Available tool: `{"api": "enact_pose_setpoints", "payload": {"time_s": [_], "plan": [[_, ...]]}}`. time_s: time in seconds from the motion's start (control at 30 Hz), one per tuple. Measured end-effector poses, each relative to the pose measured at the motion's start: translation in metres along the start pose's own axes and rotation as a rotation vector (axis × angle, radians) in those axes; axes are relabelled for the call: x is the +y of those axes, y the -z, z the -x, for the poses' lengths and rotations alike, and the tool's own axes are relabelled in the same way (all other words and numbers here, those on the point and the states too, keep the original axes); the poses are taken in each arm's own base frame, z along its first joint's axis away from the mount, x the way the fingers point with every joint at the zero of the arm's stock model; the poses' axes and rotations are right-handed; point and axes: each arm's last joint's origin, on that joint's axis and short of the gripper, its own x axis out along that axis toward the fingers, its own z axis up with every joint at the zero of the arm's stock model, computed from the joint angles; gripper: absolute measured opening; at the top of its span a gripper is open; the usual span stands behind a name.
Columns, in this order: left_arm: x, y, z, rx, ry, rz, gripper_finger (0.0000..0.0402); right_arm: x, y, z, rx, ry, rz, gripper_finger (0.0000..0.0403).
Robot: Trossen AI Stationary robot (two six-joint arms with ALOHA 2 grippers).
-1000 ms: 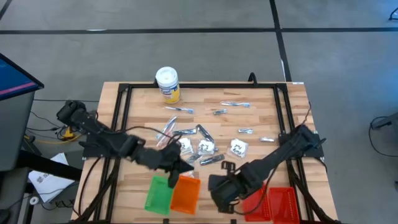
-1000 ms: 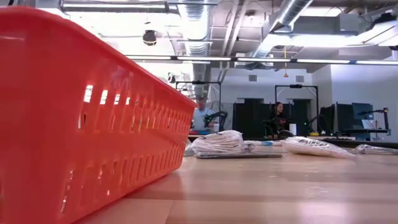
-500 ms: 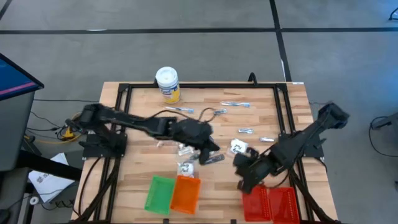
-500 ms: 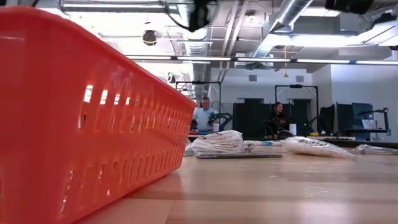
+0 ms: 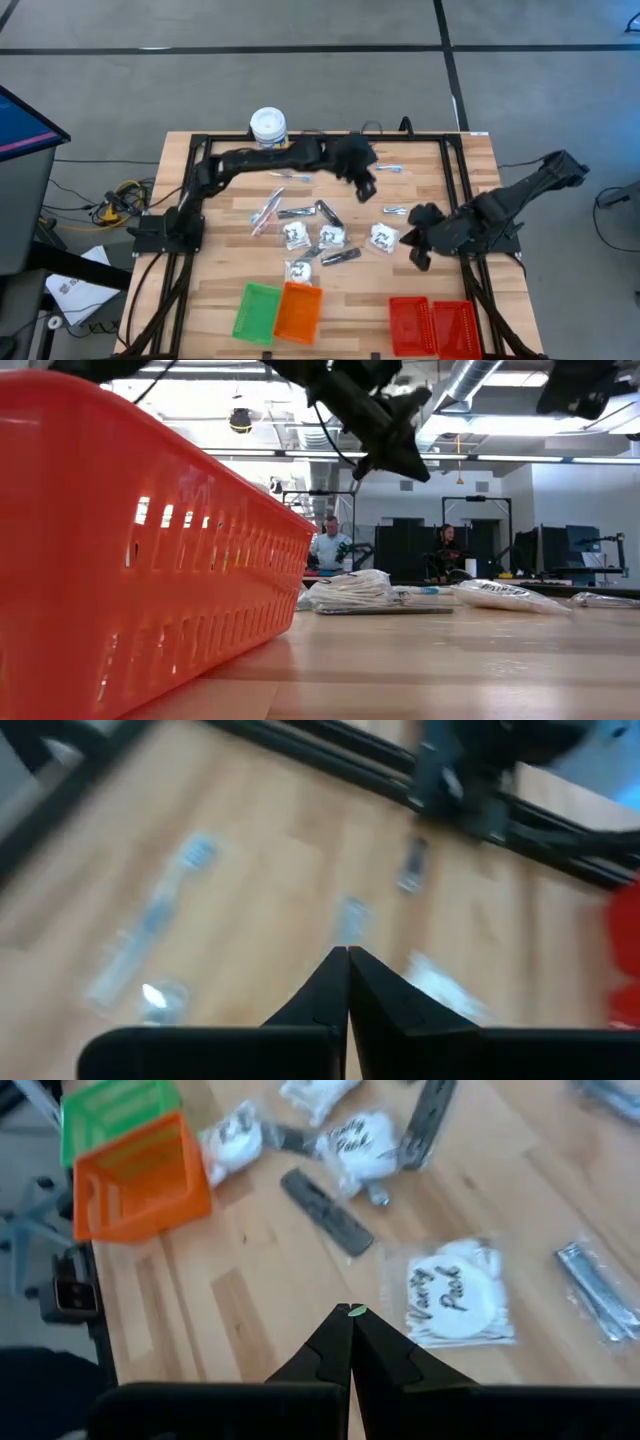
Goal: Pick & Place Travel size toiletries
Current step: Put the blue toothbrush into the green basket
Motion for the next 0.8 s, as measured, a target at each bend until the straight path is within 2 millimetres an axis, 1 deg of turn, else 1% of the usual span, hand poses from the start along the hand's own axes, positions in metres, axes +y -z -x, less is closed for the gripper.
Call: {"api": "enact_pose_setpoints", "payload": {"time_s": [0.07,0.17,0.27,0.43,0.57,0.7,0.8], "plan": [[0.013,-0.012,-0.003,-0.031,-0.017,-0.028,0.0001,-0.009,-0.001,0.006,-0.036,-0.001,-0.024,0.0],[0.031,-0.021,-0.013,-0.049,-0.049,-0.075,0.0001,-0.02,-0.005,0.014,-0.1,0.026,-0.039,0.0],[0.048,-0.019,-0.028,-0.018,-0.074,-0.107,0.0001,-0.027,-0.011,0.017,-0.148,0.048,-0.068,0.0],[0.071,-0.002,-0.052,0.076,-0.1,-0.165,0.001,-0.035,-0.018,0.016,-0.171,0.083,-0.094,0.0],[0.085,0.011,-0.063,0.152,-0.112,-0.164,0.0048,-0.039,-0.022,0.014,-0.16,0.086,-0.099,0.0],[0.086,0.012,-0.065,0.154,-0.109,-0.238,0.0106,-0.042,-0.027,0.013,-0.17,0.081,-0.099,0.0],[0.086,0.011,-0.065,0.142,-0.125,-0.256,0.0152,-0.044,-0.033,0.013,-0.195,0.073,-0.105,0.0]]}}
